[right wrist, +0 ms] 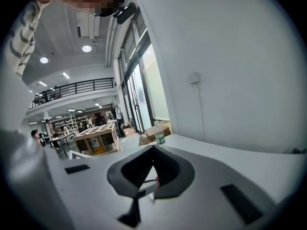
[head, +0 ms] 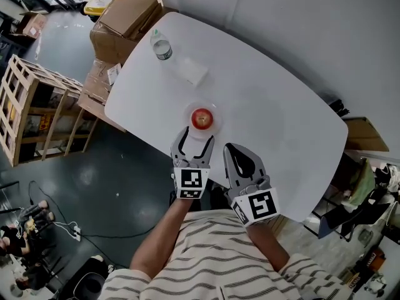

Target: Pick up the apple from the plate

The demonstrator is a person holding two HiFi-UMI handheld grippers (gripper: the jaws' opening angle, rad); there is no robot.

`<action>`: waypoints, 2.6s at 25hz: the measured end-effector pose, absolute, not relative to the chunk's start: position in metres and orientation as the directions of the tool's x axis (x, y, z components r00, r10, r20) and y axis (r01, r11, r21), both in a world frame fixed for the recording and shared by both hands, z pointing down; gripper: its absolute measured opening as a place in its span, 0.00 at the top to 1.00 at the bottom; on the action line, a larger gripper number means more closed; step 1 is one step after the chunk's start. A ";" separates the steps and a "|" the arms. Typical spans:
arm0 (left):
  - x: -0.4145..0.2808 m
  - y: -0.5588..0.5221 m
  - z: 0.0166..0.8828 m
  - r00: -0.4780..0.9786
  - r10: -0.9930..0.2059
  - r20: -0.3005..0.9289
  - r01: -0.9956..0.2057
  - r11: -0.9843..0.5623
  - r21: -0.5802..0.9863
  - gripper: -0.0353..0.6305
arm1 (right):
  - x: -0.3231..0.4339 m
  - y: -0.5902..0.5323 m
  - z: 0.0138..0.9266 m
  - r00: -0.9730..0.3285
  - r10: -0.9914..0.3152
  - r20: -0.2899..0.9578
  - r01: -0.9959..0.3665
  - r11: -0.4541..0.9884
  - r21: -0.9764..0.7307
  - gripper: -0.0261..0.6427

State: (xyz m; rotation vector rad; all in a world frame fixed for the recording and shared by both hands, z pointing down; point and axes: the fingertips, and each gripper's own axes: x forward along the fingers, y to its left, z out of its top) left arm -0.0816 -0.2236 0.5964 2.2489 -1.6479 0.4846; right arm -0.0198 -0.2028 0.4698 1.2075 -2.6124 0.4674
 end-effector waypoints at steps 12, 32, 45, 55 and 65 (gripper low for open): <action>-0.082 -0.236 0.651 0.248 -0.812 0.529 -0.958 -0.286 0.010 0.44 | -0.011 -0.200 0.476 -0.625 -0.701 0.344 -0.778 0.598 -0.195 0.94; -0.080 -0.260 0.703 0.259 -0.752 0.606 -0.932 -0.359 -0.047 0.38 | -0.007 -0.208 0.480 -0.614 -0.706 0.354 -0.786 0.586 -0.196 0.94; -0.074 -0.270 0.718 0.275 -0.732 0.623 -0.922 -0.385 -0.045 0.37 | -0.002 -0.216 0.483 -0.606 -0.711 0.358 -0.793 0.576 -0.197 0.94; -0.072 -0.279 0.718 0.274 -0.734 0.621 -0.922 -0.384 -0.048 0.38 | 0.003 -0.221 0.483 -0.604 -0.711 0.361 -0.795 0.572 -0.202 0.94; -0.079 -0.281 0.708 0.257 -0.755 0.603 -0.942 -0.334 -0.018 0.38 | 0.004 -0.221 0.482 -0.611 -0.709 0.353 -0.790 0.572 -0.218 0.94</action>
